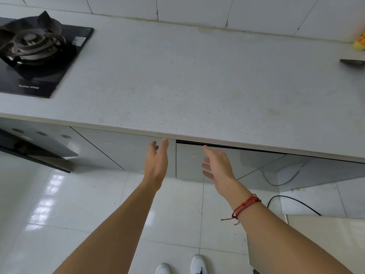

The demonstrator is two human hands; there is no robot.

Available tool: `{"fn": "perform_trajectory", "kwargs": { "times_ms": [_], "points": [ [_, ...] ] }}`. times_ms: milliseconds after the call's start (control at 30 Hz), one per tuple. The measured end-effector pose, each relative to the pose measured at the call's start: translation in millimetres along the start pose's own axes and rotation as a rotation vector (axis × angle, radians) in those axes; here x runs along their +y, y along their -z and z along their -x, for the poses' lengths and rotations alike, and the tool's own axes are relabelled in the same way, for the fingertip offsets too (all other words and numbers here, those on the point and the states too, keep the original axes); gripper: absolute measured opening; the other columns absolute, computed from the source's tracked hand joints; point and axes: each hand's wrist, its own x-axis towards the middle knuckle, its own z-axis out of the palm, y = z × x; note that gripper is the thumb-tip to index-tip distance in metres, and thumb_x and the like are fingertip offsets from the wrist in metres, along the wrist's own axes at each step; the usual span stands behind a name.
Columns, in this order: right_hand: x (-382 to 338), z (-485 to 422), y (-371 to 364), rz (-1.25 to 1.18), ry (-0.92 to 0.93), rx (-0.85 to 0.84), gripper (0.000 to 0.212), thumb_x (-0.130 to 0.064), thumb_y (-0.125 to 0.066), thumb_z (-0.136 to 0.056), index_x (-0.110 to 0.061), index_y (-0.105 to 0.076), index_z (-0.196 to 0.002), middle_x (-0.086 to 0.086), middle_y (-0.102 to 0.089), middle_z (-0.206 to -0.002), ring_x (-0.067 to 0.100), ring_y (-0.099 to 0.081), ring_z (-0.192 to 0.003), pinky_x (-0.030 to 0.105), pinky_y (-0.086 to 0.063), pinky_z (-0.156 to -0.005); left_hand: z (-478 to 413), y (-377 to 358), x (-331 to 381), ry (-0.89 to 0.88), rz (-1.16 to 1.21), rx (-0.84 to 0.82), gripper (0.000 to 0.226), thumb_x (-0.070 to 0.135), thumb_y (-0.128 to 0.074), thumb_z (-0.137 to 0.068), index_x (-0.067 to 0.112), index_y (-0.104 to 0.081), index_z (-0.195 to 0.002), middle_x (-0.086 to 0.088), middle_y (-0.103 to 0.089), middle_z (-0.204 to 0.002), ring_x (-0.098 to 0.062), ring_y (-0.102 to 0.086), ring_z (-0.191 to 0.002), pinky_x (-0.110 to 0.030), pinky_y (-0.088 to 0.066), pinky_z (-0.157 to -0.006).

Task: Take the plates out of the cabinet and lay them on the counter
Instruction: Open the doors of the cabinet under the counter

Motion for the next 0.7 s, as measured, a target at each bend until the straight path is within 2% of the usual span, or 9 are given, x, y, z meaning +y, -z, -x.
{"fn": "perform_trajectory", "kwargs": {
  "times_ms": [100, 200, 300, 400, 500, 567, 700],
  "points": [
    [-4.3, -15.0, -6.7, -0.222, -0.093, -0.029, 0.036, -0.043, -0.066, -0.09, -0.023, -0.057, -0.119, 0.012, -0.062, -0.118, 0.026, -0.065, -0.107, 0.046, -0.055, -0.094, -23.0, -3.9, 0.3, 0.157, 0.271, 0.044, 0.045, 0.049, -0.049, -0.094, 0.019, -0.046, -0.128, -0.004, -0.052, -0.132, -0.023, -0.052, -0.122, -0.043, -0.041, -0.108],
    [-7.2, -24.7, -15.7, -0.347, -0.106, -0.063, 0.014, -0.035, -0.066, -0.091, -0.026, -0.06, -0.101, 0.015, -0.065, -0.116, 0.029, -0.067, -0.106, 0.046, -0.056, -0.092, -36.1, -10.2, 1.1, 0.199, 0.456, 0.029, 0.032, 0.041, -0.051, -0.096, 0.021, -0.046, -0.12, -0.008, -0.058, -0.123, -0.026, -0.06, -0.112, -0.042, -0.047, -0.103],
    [-8.0, -33.7, -24.9, -0.45, -0.106, -0.091, 0.014, -0.029, -0.067, -0.09, -0.025, -0.06, -0.102, 0.017, -0.066, -0.115, 0.028, -0.068, -0.106, 0.044, -0.057, -0.087, -42.7, -18.4, 1.2, 0.225, 0.604, -0.008, 0.027, 0.03, -0.052, -0.098, 0.013, -0.048, -0.118, -0.013, -0.061, -0.12, -0.028, -0.064, -0.108, -0.043, -0.049, -0.101],
    [-6.6, -41.1, -31.8, -0.562, -0.102, -0.123, 0.013, -0.022, -0.066, -0.091, -0.019, -0.061, -0.103, 0.019, -0.066, -0.117, 0.027, -0.067, -0.109, 0.046, -0.054, -0.094, -51.0, -22.0, 1.7, 0.22, 0.698, -0.032, 0.015, 0.021, -0.055, -0.096, 0.01, -0.059, -0.105, -0.013, -0.065, -0.116, -0.027, -0.066, -0.107, -0.041, -0.051, -0.1],
    [-4.6, -46.6, -36.9, -0.654, -0.08, -0.135, 0.008, -0.014, -0.063, -0.092, -0.013, -0.062, -0.099, 0.021, -0.068, -0.119, 0.027, -0.069, -0.109, 0.045, -0.053, -0.097, -60.6, -20.0, 3.3, 0.201, 0.727, -0.05, 0.007, 0.013, -0.058, -0.092, 0.008, -0.062, -0.096, -0.01, -0.063, -0.1, -0.024, -0.068, -0.101, -0.037, -0.053, -0.096],
    [-2.6, -49.5, -39.6, -0.707, -0.059, -0.13, 0.005, -0.01, -0.061, -0.092, -0.009, -0.062, -0.096, 0.023, -0.067, -0.12, 0.029, -0.069, -0.108, 0.041, -0.055, -0.094, -65.1, -17.9, 4.9, 0.204, 0.765, -0.05, 0.006, 0.007, -0.059, -0.09, 0.006, -0.06, -0.095, -0.009, -0.06, -0.091, -0.024, -0.066, -0.094, -0.035, -0.054, -0.093],
    [1.4, -53.7, -42.3, -0.777, -0.038, -0.13, 0.004, -0.006, -0.06, -0.091, -0.007, -0.061, -0.095, 0.023, -0.069, -0.114, 0.03, -0.071, -0.101, 0.036, -0.058, -0.084, -68.0, -15.1, 6.5, 0.228, 0.792, -0.052, 0.004, 0.005, -0.061, -0.088, 0.005, -0.06, -0.092, -0.01, -0.061, -0.088, -0.025, -0.067, -0.088, -0.034, -0.056, -0.088]
  ]
}}
